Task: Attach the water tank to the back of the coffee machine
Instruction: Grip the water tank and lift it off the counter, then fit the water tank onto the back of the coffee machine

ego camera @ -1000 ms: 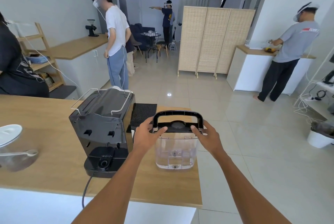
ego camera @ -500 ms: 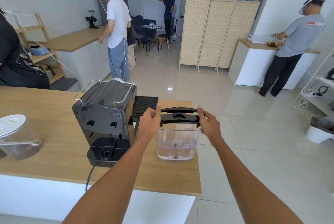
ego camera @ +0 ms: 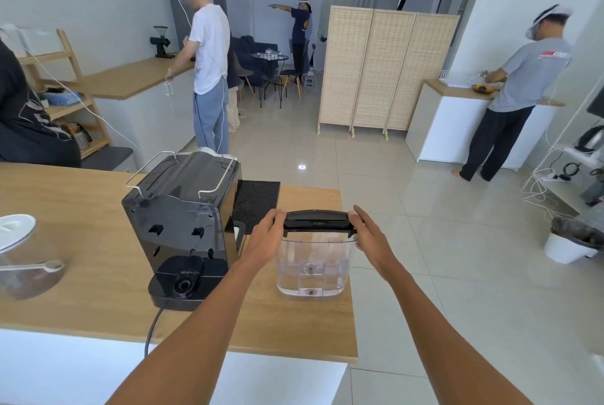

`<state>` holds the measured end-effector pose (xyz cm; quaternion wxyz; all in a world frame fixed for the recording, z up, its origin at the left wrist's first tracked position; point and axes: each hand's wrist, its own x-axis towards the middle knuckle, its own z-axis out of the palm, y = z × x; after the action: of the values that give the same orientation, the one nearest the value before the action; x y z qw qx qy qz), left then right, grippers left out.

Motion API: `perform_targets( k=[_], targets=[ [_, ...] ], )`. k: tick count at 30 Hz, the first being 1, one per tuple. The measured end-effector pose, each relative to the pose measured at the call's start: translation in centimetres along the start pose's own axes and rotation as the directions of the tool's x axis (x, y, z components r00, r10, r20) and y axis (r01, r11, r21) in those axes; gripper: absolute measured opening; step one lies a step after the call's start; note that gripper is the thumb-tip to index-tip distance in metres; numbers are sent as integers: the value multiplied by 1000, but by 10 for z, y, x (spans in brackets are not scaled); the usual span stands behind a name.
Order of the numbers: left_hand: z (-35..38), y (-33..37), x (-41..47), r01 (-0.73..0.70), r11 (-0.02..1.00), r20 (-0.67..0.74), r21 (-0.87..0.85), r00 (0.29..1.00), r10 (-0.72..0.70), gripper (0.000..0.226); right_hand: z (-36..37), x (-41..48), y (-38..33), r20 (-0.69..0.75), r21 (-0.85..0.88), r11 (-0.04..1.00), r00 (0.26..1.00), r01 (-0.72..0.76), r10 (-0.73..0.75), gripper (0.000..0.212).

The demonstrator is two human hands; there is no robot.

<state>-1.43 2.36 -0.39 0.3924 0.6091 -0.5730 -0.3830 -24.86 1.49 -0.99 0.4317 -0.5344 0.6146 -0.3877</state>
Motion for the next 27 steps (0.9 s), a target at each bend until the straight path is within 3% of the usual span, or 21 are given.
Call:
perform_targets(
  k=[3, 8, 14, 18, 21, 27],
  targets=[
    [0, -8, -6, 2, 999, -2, 47, 1000, -2, 44, 2, -7, 7, 37, -6, 1000, 999, 29, -28, 80],
    [4, -19, -11, 0, 991, 32, 131, 999, -4, 58, 10, -12, 21, 36, -160, 983, 996, 88, -83, 71],
    [2, -37, -8, -101, 985, 61, 139, 994, 93, 70, 11, -13, 23, 30, -211, 960, 983, 185, -183, 67],
    [2, -40, -9, -93, 978, 108, 186, 991, 74, 99, 7, -7, 31, 105, -190, 953, 970, 236, -219, 95],
    [3, -38, -9, -119, 969, 109, 216, 989, 97, 110, 2, -1, 39, 164, -283, 922, 961, 264, -225, 120],
    [6, -45, -4, -145, 978, 64, 151, 989, 137, 105, 5, 8, 48, 118, -303, 895, 945, 326, -305, 114]
  ],
)
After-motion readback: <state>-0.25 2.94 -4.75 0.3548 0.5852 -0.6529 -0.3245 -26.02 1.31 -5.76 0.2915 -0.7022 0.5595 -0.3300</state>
